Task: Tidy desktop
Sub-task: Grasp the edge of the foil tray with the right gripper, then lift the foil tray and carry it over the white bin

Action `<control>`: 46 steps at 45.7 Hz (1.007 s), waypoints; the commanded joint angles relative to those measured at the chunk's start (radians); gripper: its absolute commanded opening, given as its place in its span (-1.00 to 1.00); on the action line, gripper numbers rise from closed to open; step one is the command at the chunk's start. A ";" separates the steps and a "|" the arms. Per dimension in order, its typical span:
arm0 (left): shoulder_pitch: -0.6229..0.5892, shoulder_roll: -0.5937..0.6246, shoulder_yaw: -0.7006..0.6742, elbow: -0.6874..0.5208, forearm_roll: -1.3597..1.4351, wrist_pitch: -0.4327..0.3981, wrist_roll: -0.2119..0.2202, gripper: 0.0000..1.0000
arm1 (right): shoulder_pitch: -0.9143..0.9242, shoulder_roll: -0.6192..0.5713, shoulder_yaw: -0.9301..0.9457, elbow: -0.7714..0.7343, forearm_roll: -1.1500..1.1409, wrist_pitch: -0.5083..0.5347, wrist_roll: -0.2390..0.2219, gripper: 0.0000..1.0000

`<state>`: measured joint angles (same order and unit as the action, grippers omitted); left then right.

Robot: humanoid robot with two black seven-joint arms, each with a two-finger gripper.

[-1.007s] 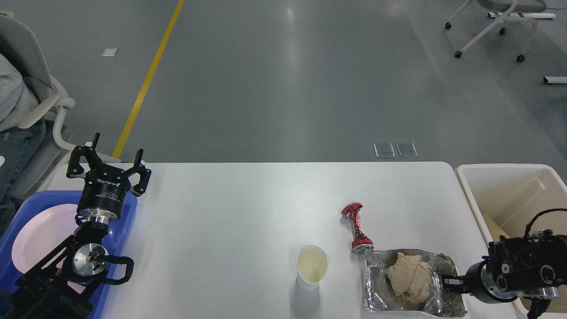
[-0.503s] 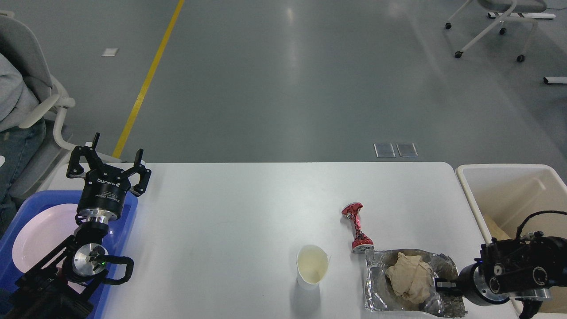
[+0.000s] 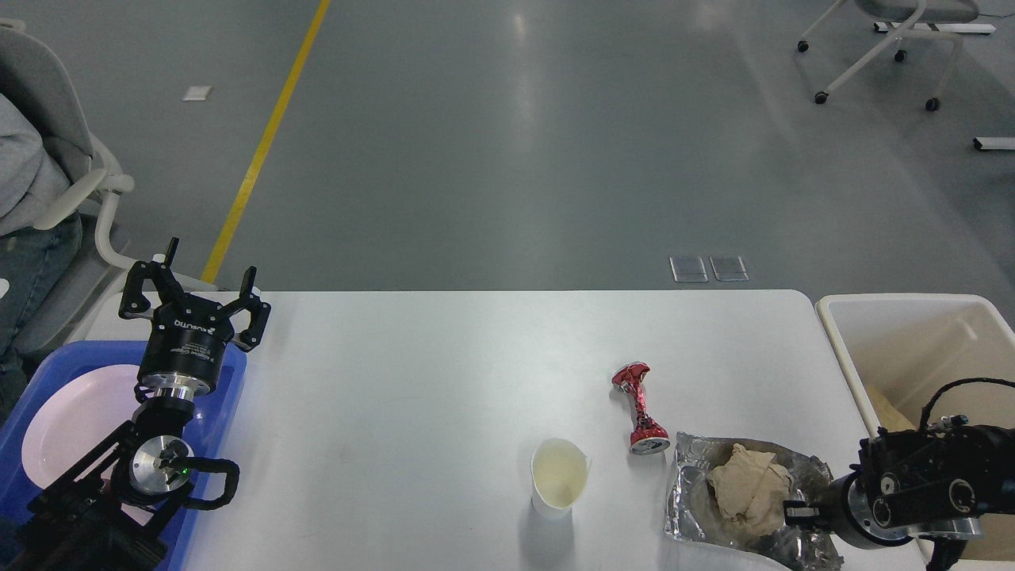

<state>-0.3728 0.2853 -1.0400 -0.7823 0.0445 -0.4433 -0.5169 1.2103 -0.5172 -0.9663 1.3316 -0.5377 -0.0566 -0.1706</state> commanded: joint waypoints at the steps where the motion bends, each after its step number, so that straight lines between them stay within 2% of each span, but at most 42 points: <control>1: 0.000 0.000 0.000 0.000 0.000 0.000 0.000 0.93 | 0.000 0.002 0.000 0.001 -0.001 0.000 -0.003 -1.00; 16: 0.000 0.000 0.000 0.000 0.000 0.000 0.000 0.93 | 0.012 0.003 0.000 0.006 0.002 0.011 -0.017 -1.00; 27: 0.000 0.000 0.000 0.000 0.000 0.000 0.000 0.93 | 0.101 -0.115 -0.015 0.099 0.007 0.030 -0.015 -1.00; 36: 0.000 0.000 0.000 0.000 0.000 0.000 0.000 0.93 | 0.267 -0.233 -0.034 0.188 0.024 0.158 -0.012 -1.00; 46: 0.000 0.000 0.000 0.000 0.000 0.000 0.000 0.93 | 0.417 -0.284 -0.072 0.224 0.127 0.276 -0.006 -1.00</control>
<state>-0.3727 0.2853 -1.0400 -0.7823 0.0445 -0.4433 -0.5170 1.5489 -0.7822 -1.0130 1.5397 -0.4616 0.1617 -0.1795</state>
